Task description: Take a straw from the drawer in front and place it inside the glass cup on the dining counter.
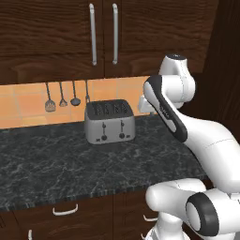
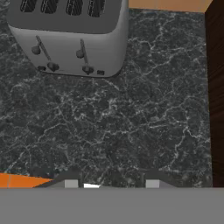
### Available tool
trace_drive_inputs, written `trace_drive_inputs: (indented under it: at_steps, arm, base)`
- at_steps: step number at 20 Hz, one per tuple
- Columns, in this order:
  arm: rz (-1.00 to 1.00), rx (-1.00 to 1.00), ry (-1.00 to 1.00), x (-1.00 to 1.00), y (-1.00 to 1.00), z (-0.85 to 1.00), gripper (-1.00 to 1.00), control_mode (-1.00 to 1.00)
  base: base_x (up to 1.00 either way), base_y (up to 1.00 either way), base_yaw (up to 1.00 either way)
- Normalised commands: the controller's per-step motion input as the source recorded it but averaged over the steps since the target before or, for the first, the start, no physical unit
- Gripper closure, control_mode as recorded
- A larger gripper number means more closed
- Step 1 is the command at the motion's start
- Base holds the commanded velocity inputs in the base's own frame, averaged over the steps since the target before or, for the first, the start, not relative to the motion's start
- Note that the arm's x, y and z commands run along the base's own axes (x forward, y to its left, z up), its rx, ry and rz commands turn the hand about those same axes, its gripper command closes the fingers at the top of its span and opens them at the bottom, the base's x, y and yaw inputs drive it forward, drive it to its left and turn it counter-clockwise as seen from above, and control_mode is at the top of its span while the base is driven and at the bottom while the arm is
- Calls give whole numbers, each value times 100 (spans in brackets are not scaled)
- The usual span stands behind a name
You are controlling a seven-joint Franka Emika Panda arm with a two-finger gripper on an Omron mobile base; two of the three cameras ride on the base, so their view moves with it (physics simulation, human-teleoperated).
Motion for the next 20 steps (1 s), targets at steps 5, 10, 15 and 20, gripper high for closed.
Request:
trace_drive_inputs:
  at_steps: [5, 10, 15, 20]
  arm:
    - [0, 0, 0, 0, 0, 0, -100, 100]
    - [0, 0, 0, 0, 0, 0, -100, 100]
    - [0, 0, 0, 0, 0, 0, -100, 100]
    - [0, 0, 0, 0, 0, 0, -100, 100]
  base:
    - [-36, 0, 0]
    - [-96, -1, 7]
    - [-23, -34, 50]
    - [0, -62, 72]
